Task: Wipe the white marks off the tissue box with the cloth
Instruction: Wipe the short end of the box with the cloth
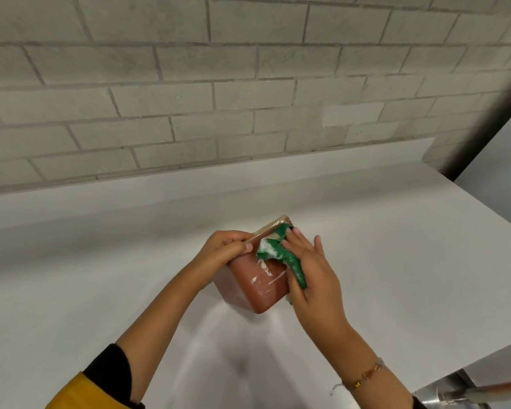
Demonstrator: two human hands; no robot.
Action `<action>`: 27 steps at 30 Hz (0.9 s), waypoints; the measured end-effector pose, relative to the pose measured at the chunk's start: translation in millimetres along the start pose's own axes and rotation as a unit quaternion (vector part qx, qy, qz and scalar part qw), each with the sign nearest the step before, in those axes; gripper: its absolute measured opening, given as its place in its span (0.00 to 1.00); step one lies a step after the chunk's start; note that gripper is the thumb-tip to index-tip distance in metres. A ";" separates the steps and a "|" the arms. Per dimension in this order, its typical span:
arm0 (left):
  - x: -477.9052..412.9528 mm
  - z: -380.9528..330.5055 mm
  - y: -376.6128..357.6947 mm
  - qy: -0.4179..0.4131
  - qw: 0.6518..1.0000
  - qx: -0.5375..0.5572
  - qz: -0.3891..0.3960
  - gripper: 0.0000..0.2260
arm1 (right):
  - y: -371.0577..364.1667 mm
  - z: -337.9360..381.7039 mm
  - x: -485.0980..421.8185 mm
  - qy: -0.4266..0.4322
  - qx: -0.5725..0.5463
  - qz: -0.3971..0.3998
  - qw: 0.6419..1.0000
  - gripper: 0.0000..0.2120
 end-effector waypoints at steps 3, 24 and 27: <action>0.2 -0.3 0.2 -0.003 1.000 0.013 0.011 0.18 | -10.2 10.3 10.7 0.039 0.010 0.040 0.998 0.20; -9.3 -1.4 5.6 -0.002 1.000 -0.014 0.017 0.13 | 17.0 -17.7 2.1 0.026 -0.005 0.006 1.000 0.20; -13.5 -1.0 10.3 0.005 1.000 0.000 0.010 0.08 | -0.6 -3.9 -4.8 0.032 -0.001 0.015 0.999 0.20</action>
Point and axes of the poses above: each hand's wrist, its own x-axis away from the middle knuckle, its own y-axis out of the back of the hand, z = x × y, the point moved 5 cm from there along -x, towards the middle knuckle, and after that the axes turned 4 degrees about y, right-handed, at the moved point
